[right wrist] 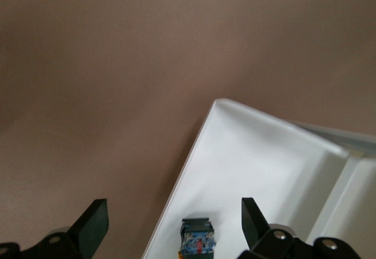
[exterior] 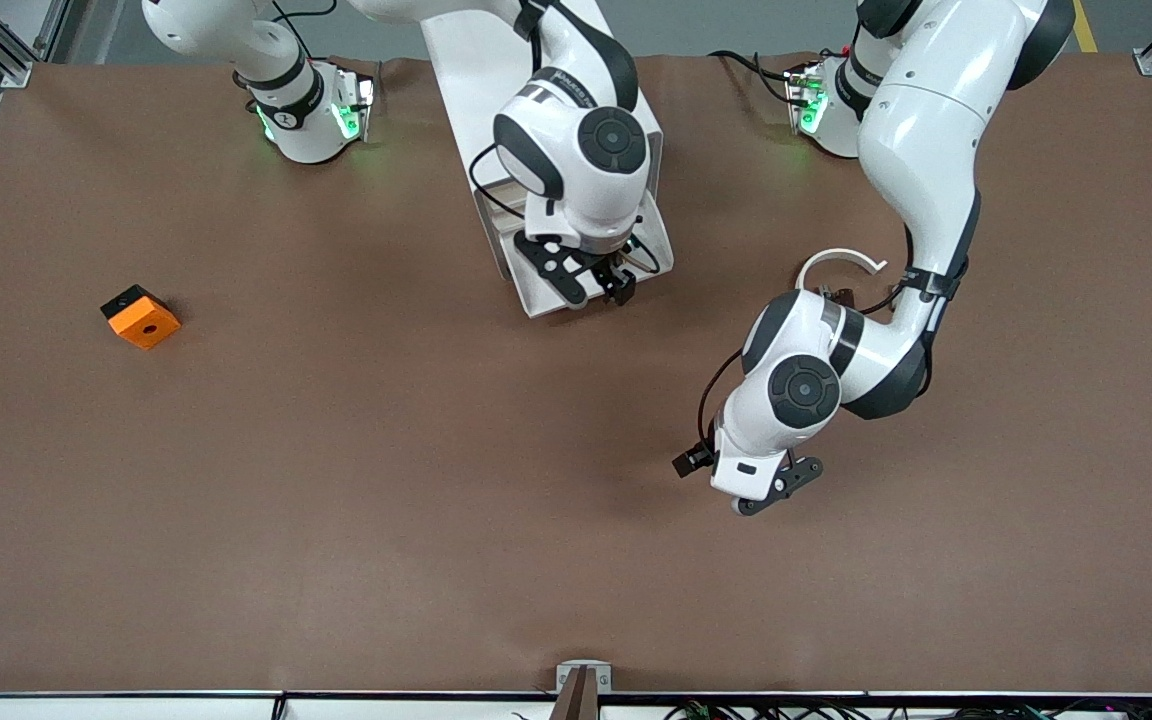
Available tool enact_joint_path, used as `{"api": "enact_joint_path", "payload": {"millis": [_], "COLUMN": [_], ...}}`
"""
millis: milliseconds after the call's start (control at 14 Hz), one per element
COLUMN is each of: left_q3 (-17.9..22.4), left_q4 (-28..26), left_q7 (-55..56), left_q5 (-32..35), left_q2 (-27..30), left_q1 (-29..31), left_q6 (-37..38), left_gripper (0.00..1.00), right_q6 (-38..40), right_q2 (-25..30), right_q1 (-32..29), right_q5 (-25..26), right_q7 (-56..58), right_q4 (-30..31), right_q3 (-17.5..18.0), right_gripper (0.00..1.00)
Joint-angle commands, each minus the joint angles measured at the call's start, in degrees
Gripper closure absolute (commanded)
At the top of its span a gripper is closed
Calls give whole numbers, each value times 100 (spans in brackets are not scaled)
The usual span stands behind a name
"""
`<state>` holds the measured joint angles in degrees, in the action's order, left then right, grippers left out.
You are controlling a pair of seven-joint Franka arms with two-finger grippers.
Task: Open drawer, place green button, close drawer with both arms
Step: 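Raise the right gripper away from the drawer while the left gripper approaches it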
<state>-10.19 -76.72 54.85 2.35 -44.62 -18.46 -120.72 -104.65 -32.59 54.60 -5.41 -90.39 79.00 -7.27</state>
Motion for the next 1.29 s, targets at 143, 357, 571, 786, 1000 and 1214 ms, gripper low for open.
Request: {"api": "enact_joint_path", "payload": {"millis": [143, 357, 571, 786, 1000, 1214], "left_q3": [0, 8, -18, -263, -527, -755], "left_q4": [-404, -493, -511, -502, -502, -502], "left_q7": [-9, 8, 26, -9, -27, -18], "left_q5": [283, 309, 353, 371, 371, 371], "left_q2": [111, 111, 129, 155, 155, 155], "left_q1": [-290, -579, -782, -826, -835, -818], "left_q6": [40, 284, 453, 637, 848, 840], "left_gripper": [0, 0, 0, 0, 0, 0], "right_q6": [970, 1761, 2535, 2896, 2950, 2854], "right_q2": [823, 1298, 1676, 1940, 2063, 2029], "right_q1": [-913, -1617, -2679, -3541, -4411, -5071], "right_q5": [-30, -21, 5, 58, 163, 225], "right_q7": [1688, 2839, 4517, 5792, 7233, 8578], "right_q4": [-25, -25, -17, 19, 27, 19], "right_q3": [94, 59, 50, 41, 33, 33], "right_gripper": [0, 0, 0, 0, 0, 0]}}
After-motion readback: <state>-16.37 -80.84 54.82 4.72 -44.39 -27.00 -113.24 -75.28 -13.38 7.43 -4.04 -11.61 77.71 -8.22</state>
